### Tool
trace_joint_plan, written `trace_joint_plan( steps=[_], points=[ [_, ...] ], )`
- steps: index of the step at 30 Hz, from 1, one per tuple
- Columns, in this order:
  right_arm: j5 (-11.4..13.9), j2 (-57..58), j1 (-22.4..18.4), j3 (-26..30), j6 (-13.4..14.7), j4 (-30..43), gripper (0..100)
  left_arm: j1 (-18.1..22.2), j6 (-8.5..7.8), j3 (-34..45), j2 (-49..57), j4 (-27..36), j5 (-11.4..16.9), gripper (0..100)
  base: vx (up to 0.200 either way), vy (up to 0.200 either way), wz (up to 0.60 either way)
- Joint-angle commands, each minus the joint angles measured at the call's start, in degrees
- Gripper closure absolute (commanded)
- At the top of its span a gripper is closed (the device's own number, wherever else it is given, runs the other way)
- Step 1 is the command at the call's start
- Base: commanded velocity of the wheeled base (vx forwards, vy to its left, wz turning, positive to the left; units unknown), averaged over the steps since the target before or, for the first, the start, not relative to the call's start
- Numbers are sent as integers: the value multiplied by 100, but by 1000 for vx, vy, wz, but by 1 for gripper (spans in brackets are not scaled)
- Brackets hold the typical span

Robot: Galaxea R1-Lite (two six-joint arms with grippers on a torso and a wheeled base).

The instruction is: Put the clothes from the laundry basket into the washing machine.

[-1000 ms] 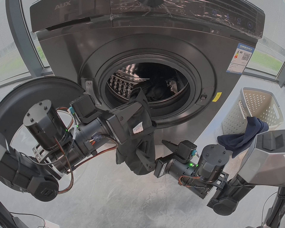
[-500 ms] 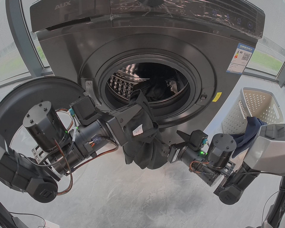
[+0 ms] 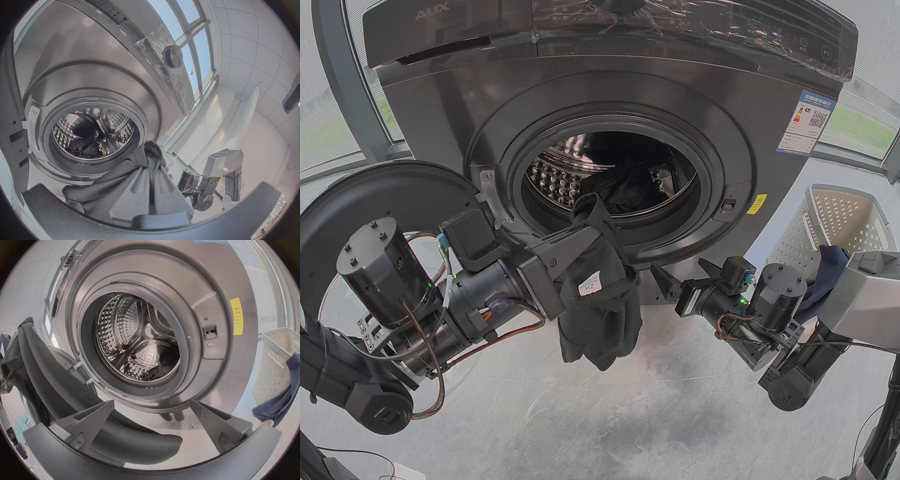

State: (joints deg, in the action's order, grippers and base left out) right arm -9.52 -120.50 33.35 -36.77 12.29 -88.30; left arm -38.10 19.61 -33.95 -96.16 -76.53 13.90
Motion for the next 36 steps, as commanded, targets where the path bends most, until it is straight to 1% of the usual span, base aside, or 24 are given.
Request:
trace_joint_plan(
  steps=[1,5,6,10,17,18,19,23,32,36],
  points=[
    [3,27,31,-32,10,-3,0,-5,-2,29,9,42,8,100,0,0,0],
    [38,36,75,29,28,-3,0,4,7,46,9,60,17,100,0,0,0],
    [47,27,180,47,28,-3,0,-5,7,38,9,68,17,100,0,0,0],
    [56,-8,374,-6,10,-3,0,-5,7,46,18,86,17,100,0,0,0],
    [117,-26,936,-41,19,-3,0,-22,16,90,27,77,25,100,0,0,0],
    [117,-26,945,-41,19,-3,0,-22,16,90,27,77,25,100,0,0,0],
    [152,-26,1103,-41,2,-3,0,-14,16,90,27,77,17,100,0,0,0],
    [143,-26,1393,29,10,-3,0,21,16,90,36,51,17,100,0,0,0],
    [161,-43,1551,64,46,-3,0,39,25,82,45,33,8,100,0,0,0],
    [275,-43,1569,161,46,-3,0,39,25,90,36,24,8,100,0,0,0]
  ],
)
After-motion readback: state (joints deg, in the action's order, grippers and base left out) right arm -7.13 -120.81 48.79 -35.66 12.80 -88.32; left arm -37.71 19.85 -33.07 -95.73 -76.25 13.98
